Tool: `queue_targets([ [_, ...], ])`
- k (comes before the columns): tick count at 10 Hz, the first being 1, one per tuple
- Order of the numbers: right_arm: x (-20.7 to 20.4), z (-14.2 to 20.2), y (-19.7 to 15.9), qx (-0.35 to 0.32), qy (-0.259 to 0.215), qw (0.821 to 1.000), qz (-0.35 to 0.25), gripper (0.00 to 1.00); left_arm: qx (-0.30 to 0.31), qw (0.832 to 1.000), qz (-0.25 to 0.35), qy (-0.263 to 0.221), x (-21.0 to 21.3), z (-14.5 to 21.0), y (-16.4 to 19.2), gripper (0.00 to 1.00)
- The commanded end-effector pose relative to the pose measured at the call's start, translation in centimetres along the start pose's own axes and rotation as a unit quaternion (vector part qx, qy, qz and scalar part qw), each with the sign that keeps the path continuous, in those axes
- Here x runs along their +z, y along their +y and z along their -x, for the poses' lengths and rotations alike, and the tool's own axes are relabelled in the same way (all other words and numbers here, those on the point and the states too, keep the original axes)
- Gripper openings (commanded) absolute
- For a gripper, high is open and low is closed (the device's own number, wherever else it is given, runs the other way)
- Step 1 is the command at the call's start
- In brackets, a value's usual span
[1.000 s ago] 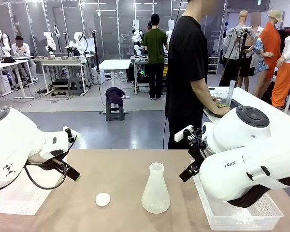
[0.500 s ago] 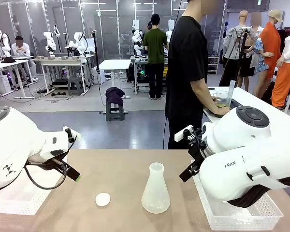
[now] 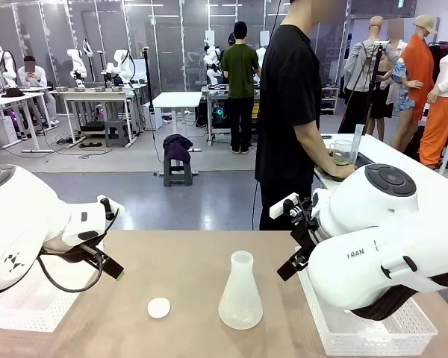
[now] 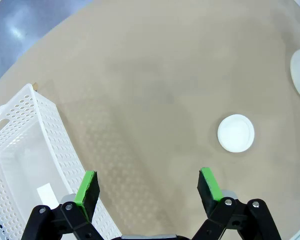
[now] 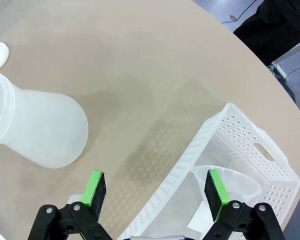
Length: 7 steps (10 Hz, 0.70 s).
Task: Prepare the solutions needed for the experiment.
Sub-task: Pick up the Plastic Funnel and insert it into the Big flask.
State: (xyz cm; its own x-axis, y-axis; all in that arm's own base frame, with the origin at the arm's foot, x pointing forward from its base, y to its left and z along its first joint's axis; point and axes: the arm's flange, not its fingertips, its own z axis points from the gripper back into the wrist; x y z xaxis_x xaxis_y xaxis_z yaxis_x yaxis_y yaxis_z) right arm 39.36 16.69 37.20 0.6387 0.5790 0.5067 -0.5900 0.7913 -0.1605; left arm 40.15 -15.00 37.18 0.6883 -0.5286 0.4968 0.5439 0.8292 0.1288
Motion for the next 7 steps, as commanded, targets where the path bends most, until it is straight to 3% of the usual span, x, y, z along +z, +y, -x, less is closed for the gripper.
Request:
queue_targets([
  [1,0.0,0.0,-0.01,-0.001,0.0,1.0,0.0,1.0,0.0,1.0,0.0,0.0,0.0,0.0,0.0,1.0],
  [7,0.0,0.0,-0.01,-0.001,0.0,1.0,0.0,1.0,0.0,1.0,0.0,0.0,0.0,0.0,0.0,1.0],
])
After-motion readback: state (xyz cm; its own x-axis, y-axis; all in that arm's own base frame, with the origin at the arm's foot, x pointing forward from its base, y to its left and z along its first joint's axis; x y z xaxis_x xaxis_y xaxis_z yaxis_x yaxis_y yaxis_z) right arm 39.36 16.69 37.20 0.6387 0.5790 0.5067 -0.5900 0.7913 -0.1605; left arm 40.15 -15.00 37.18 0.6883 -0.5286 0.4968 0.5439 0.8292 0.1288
